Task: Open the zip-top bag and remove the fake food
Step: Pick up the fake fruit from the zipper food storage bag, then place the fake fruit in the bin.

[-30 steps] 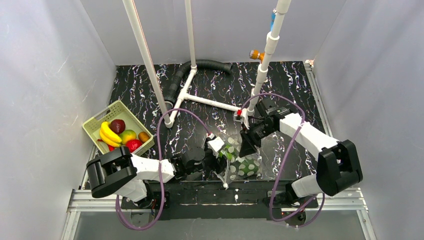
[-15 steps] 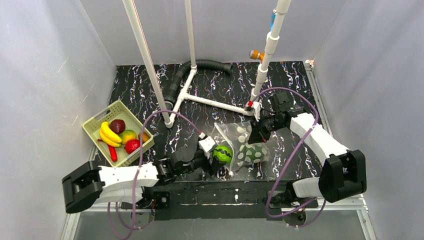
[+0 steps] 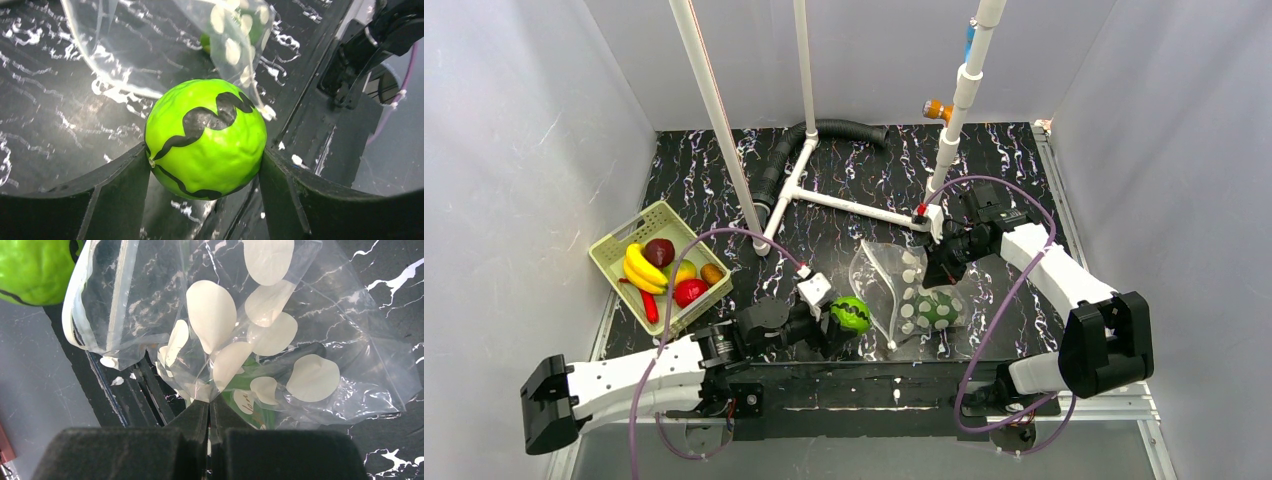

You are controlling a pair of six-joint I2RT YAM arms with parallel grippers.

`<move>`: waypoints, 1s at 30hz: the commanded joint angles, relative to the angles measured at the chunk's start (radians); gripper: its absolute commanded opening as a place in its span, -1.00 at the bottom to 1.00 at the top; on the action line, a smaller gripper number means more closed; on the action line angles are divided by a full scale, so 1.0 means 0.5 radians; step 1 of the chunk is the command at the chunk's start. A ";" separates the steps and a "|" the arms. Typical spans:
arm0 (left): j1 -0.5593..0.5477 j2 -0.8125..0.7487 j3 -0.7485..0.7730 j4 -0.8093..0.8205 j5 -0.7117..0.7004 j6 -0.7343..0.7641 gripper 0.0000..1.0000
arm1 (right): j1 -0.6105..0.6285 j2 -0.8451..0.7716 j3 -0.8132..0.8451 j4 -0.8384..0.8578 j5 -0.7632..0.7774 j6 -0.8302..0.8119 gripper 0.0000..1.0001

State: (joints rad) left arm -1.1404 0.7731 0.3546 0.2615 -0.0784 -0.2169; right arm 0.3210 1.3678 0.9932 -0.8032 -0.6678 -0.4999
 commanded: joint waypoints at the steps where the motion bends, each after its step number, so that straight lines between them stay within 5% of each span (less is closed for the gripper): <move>1: 0.021 -0.179 0.175 -0.589 -0.158 -0.088 -1.00 | -0.005 0.009 0.030 0.043 0.029 0.003 -0.97; 15: 0.208 -0.353 0.605 -1.539 -0.537 -0.237 -1.00 | -0.021 0.022 0.032 0.042 0.047 0.009 -0.97; 24: 0.283 -0.399 0.784 -2.108 -1.193 -0.577 -1.00 | -0.022 0.034 0.039 0.035 0.057 0.010 -0.97; 30: 0.463 -0.512 0.808 -2.138 -1.563 -0.608 -1.00 | -0.022 0.040 0.041 0.033 0.059 0.011 -0.97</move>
State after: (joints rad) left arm -0.9680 0.5575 0.7246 -0.7513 -0.6621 -0.4808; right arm 0.3141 1.3830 0.9932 -0.7887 -0.6384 -0.4969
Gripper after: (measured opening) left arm 0.665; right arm 0.023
